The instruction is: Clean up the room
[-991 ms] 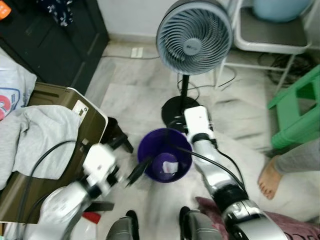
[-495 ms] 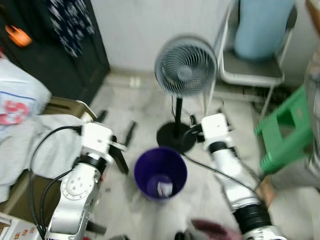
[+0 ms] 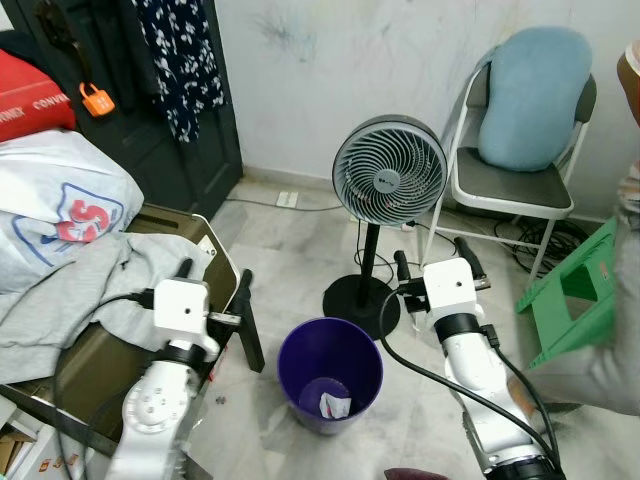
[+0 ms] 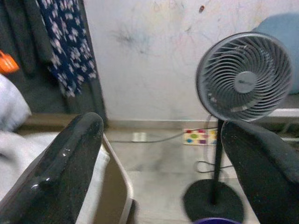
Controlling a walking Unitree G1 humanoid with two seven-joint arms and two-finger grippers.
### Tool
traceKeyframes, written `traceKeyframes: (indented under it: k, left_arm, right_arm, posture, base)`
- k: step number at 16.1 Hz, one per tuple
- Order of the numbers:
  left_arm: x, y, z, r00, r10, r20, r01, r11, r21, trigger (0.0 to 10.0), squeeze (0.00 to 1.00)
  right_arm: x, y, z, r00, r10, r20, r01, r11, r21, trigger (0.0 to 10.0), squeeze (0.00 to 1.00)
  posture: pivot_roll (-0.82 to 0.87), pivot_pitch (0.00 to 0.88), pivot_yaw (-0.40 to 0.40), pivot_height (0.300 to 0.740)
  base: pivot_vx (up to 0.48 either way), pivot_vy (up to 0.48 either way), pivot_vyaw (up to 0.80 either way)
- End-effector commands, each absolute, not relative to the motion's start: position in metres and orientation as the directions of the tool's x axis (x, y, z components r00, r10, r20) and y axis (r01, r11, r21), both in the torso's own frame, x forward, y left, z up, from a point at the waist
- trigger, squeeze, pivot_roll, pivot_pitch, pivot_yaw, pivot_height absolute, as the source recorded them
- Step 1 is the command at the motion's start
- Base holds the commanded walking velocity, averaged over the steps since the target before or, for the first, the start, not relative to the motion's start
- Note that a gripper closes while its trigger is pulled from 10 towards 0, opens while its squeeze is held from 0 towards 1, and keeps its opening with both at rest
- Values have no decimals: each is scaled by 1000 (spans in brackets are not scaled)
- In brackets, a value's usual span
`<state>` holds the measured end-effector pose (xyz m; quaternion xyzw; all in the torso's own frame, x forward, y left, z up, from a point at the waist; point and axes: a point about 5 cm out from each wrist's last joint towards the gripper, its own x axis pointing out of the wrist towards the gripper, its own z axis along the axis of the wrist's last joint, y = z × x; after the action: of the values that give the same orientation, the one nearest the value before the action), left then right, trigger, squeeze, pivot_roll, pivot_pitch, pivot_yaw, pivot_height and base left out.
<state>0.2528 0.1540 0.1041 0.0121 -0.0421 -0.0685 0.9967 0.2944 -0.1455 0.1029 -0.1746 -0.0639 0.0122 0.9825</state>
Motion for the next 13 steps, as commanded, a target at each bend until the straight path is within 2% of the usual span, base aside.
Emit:
traceKeyframes:
  k: [1, 2, 3, 4, 7, 9, 13]
  left_arm:
    - [255, 154, 102, 990, -127, 70, 125, 992, 25, 10000, 0]
    - [256, 153, 104, 990, -113, 85, 112, 994, 21, 10000, 0]
    - [258, 151, 108, 989, -111, 102, 111, 994, 10, 10000, 0]
    - [259, 149, 105, 987, -118, 106, 118, 993, 5, 10000, 0]
    - [258, 148, 108, 992, -80, 94, 86, 995, -57, 10000, 0]
    - [254, 150, 101, 993, -101, 69, 104, 994, -35, 10000, 0]
    - [266, 156, 110, 995, -43, 93, 51, 995, -87, 10000, 0]
  right_arm:
    - [298, -145, 105, 992, 44, 122, 2, 935, -355, 10000, 1000]
    - [301, -144, 108, 991, 50, 121, -3, 933, -359, 10000, 1000]
    - [305, -143, 117, 987, 76, 142, -10, 909, -418, 10000, 63]
    - [307, -145, 120, 985, 85, 147, -13, 900, -435, 10000, 0]
    - [306, -144, 123, 986, 82, 145, -15, 911, -412, 10000, 0]
    - [303, -140, 114, 992, 44, 120, 4, 927, -376, 10000, 0]
    - [300, -116, 114, 980, 168, 109, -116, 920, -375, 10000, 0]
  posture:
    - [-78, 0, 3, 740]
    - [-85, 0, -11, 740]
    - [-94, 0, -24, 740]
    - [-93, 0, -36, 740]
    - [-66, 0, 11, 740]
    - [-69, 0, 15, 740]
    - [-56, 0, -22, 740]
  base:
    - [0, 0, 0]
    - [0, 0, 0]
    - [0, 0, 0]
    - [0, 0, 688]
    - [0, 0, 800]
    - [0, 0, 800]
    - [0, 0, 800]
